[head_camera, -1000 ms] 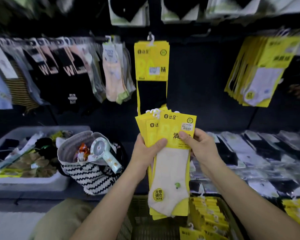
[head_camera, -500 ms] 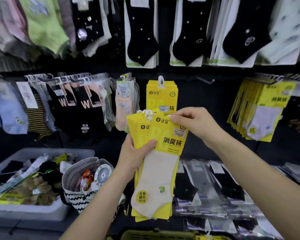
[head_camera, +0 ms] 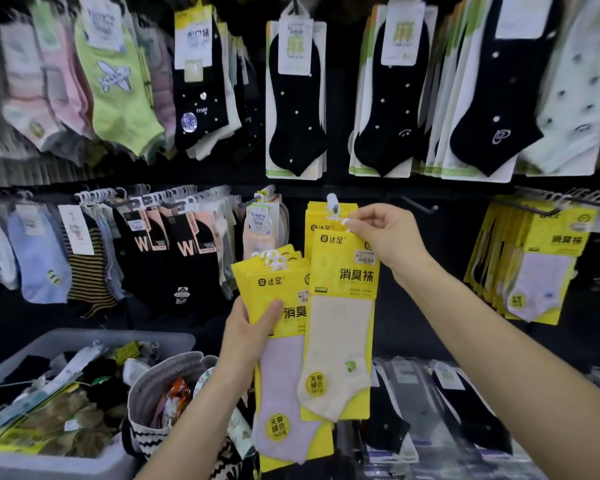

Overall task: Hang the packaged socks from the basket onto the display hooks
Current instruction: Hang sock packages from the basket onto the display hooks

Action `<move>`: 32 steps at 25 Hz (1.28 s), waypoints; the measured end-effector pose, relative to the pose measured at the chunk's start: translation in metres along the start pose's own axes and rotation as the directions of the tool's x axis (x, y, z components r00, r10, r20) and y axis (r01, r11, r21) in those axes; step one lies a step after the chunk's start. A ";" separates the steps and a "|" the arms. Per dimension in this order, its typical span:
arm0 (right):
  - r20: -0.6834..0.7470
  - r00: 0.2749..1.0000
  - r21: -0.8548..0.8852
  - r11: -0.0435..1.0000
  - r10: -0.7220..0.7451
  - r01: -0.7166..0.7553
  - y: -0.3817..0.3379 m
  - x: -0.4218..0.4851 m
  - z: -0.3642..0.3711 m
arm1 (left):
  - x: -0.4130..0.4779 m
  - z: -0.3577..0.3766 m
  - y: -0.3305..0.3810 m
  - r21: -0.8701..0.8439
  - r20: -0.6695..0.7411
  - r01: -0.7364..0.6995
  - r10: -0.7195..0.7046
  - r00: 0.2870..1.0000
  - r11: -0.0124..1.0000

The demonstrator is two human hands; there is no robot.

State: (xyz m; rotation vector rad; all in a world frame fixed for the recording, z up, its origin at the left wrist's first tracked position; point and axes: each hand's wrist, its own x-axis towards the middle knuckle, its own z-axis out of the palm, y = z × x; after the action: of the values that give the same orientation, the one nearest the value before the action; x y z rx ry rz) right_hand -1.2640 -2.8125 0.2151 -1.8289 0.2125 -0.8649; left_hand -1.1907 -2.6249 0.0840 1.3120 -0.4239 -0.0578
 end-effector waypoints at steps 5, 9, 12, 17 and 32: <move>-0.123 0.992 -0.071 0.997 -0.018 0.009 -0.007 0.027 0.013 | 0.014 -0.026 0.019 0.039 -0.064 -0.049 0.052 0.997 0.998; -0.106 0.994 -0.103 0.995 -0.024 0.013 0.003 0.030 0.022 | 0.015 -0.037 0.028 0.083 -0.087 -0.074 0.081 0.993 0.994; -0.083 0.994 -0.212 0.976 -0.077 0.058 0.008 0.028 0.018 | 0.012 -0.038 0.035 0.090 -0.098 -0.085 0.093 0.991 0.992; -0.162 0.941 -0.250 0.935 -0.298 0.253 0.003 0.000 0.019 | 0.008 -0.032 0.049 0.045 -0.073 -0.110 0.113 0.991 0.993; 0.099 0.994 -0.094 0.994 -0.052 0.061 0.007 -0.029 0.010 | 0.011 0.029 0.032 0.024 0.060 -0.143 0.141 0.988 0.989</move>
State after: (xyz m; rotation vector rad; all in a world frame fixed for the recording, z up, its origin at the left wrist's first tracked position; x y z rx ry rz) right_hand -1.2771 -2.7934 0.1943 -1.9700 0.1439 -0.8145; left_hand -1.1968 -2.6465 0.1228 1.3067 -0.5688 0.0296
